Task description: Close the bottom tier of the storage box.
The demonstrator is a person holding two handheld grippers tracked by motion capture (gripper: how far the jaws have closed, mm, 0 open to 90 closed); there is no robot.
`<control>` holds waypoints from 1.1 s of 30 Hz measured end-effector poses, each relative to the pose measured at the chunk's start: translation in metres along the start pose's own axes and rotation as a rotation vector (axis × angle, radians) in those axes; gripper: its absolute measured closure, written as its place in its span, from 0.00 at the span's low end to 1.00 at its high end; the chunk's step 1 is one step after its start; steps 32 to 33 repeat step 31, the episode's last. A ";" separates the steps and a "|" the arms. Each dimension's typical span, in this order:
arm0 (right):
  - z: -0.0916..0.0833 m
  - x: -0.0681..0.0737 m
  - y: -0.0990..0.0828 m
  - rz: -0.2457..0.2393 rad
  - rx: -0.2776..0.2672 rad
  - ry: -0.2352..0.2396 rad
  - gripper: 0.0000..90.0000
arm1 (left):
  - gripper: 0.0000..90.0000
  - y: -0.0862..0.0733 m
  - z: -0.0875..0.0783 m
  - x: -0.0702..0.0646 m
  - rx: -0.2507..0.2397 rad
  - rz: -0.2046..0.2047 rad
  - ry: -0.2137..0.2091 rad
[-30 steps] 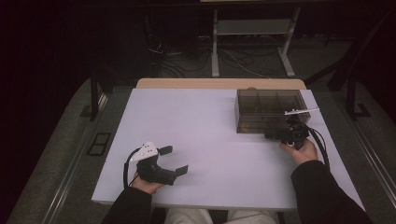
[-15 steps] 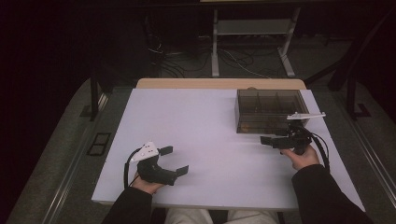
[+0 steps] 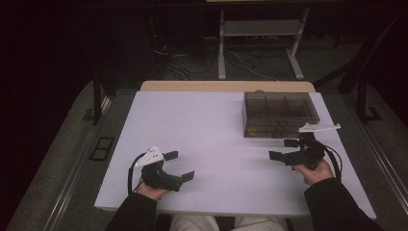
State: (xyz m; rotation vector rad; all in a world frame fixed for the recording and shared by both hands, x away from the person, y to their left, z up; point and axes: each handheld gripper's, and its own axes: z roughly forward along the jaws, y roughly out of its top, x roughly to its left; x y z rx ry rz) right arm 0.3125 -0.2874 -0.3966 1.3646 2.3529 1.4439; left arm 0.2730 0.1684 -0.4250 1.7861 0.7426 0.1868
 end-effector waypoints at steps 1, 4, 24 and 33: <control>-0.001 0.000 -0.001 -0.001 0.002 0.002 0.00 | 0.00 0.000 0.000 0.000 0.002 0.001 0.001; -0.003 0.001 -0.005 -0.001 0.004 0.010 0.00 | 0.00 0.000 0.000 0.000 0.004 -0.002 -0.001; -0.007 0.017 -0.035 -0.102 -0.013 0.016 0.00 | 0.00 -0.001 0.000 0.001 0.009 -0.010 0.002; -0.007 0.017 -0.045 -0.094 -0.021 0.009 0.00 | 0.00 -0.001 0.001 0.002 0.018 -0.009 -0.002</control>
